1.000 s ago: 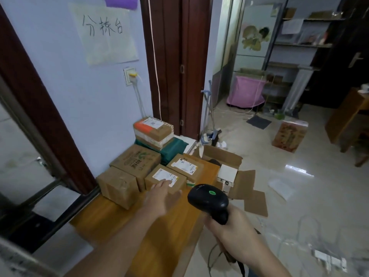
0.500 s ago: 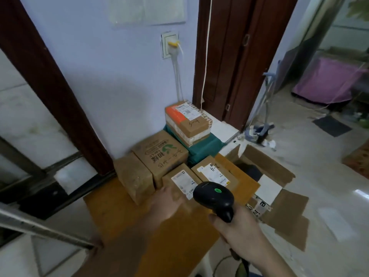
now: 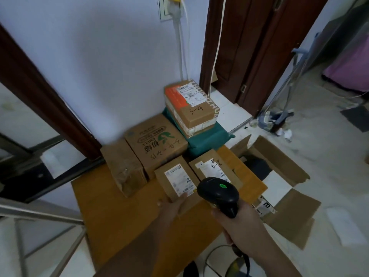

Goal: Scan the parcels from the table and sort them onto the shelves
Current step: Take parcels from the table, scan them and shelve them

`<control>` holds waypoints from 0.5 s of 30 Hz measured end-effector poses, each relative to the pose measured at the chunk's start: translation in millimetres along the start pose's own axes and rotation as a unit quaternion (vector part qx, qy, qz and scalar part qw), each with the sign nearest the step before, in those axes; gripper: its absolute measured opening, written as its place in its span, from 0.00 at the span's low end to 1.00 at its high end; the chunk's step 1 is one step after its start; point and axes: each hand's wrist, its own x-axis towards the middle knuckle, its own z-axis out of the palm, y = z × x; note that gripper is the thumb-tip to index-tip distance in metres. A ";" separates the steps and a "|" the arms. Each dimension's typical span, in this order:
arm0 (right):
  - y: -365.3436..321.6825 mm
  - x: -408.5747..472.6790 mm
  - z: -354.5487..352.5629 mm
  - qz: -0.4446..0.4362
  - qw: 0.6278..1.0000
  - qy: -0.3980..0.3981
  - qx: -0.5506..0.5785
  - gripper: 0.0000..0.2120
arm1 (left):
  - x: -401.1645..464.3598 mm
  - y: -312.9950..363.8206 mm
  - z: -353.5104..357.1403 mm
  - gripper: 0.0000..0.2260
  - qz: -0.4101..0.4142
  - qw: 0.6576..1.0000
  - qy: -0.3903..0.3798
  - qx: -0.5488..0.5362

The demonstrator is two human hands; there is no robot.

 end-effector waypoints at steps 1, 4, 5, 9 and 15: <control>-0.5 1.4 -0.7 -0.001 1.000 -0.002 0.004 0.06 | -3.8 -2.6 0.9 0.54 0.000 1.000 -0.010 -0.018; 0.0 4.5 -1.8 -0.007 1.000 -0.007 0.009 0.05 | -4.8 -15.7 1.7 0.42 0.031 0.999 -0.012 -0.043; 0.4 4.6 -2.1 -0.009 1.000 -0.007 0.009 0.06 | -3.4 -19.1 0.3 0.37 0.037 0.998 -0.013 -0.053; 0.4 3.8 -3.9 -0.024 1.000 -0.007 0.008 0.06 | -7.8 -21.1 -12.2 0.33 0.054 0.996 -0.026 -0.066; -2.6 1.9 -3.3 -0.032 0.999 -0.012 0.023 0.05 | -1.9 -14.9 -37.1 0.33 0.040 0.996 -0.055 -0.058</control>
